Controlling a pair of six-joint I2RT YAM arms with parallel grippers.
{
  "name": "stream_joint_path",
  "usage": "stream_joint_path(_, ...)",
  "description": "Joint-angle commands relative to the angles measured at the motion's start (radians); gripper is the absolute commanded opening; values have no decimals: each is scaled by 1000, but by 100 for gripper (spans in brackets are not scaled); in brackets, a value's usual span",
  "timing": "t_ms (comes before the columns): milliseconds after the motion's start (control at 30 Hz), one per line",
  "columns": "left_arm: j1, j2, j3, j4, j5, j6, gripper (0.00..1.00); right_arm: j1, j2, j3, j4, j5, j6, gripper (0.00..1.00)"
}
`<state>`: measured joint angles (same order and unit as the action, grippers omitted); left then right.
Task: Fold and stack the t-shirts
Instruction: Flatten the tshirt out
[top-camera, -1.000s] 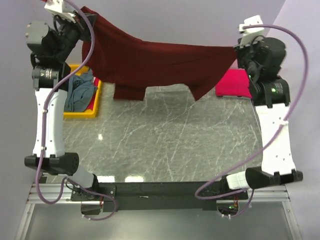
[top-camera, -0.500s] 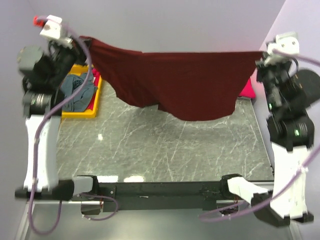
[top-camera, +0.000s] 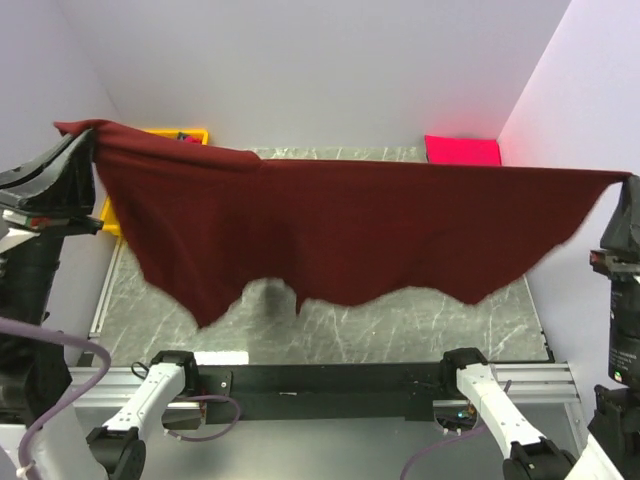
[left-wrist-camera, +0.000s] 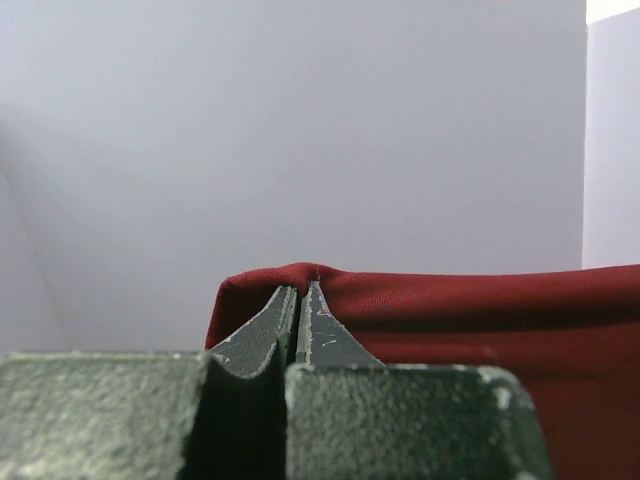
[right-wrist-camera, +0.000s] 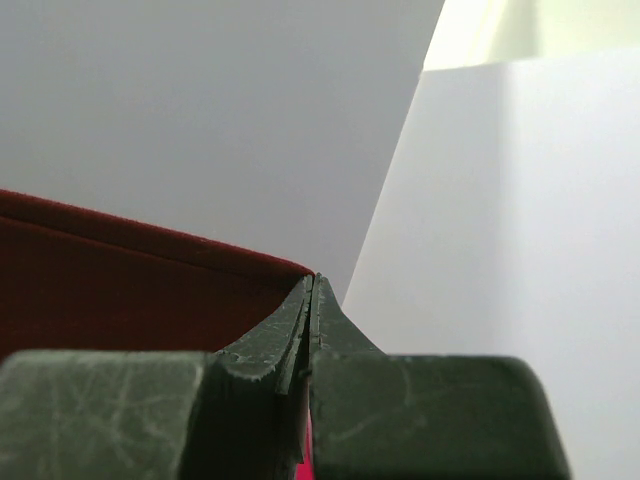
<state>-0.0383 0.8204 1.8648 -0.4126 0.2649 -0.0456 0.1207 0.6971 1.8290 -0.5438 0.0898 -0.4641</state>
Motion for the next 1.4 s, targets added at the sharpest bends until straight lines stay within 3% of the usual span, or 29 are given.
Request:
stream_joint_path(0,6,59,20,-51,-98,35,0,-6,53,-10,11,27,-36,0)
stream_joint_path(167,6,109,-87,-31,-87,95,0,-6,119,-106,45,-18,-67,0)
stream_joint_path(433,5,253,-358,92,9,110,0,-4,284,-433,197,-111,-85,0)
stream_joint_path(633,-17,583,-360,250,34,53,0,-6,551,-525,373,-131,-107,0)
stream_joint_path(767,-52,958,-186,314,31,62,0,-4,786,-449,471,-93,-104,0)
stream_joint_path(833,-60,1112,55,226,46,76,1,-6,945,-326,453,-39,-99,1)
stream_joint_path(867,-60,1276,162,172,56,79,14,-4,1002,-271,415,-23,-79,18)
stream_joint_path(900,-60,1360,385,122,57,84,27,-4,1101,-157,383,-3,-70,23)
stream_joint_path(967,-49,1542,578,-18,-2,78,51,-13,1179,-55,294,54,-36,42)
stream_joint_path(1000,-40,1563,650,-40,-10,63,55,-18,1212,-16,260,57,-24,48)
stream_joint_path(1033,-28,1559,625,-38,23,53,64,-26,1213,19,237,53,-2,59)
stream_joint_path(1067,-8,1483,561,22,28,18,80,-27,1205,19,205,47,2,71)
stream_joint_path(1100,-3,1421,366,70,22,19,83,-29,1172,-9,193,36,5,72)
stream_joint_path(1200,8,1202,72,175,4,81,86,-29,1083,-95,156,-11,5,74)
stream_joint_path(1367,35,1002,-114,22,83,121,78,-27,1006,-152,-69,-117,25,75)
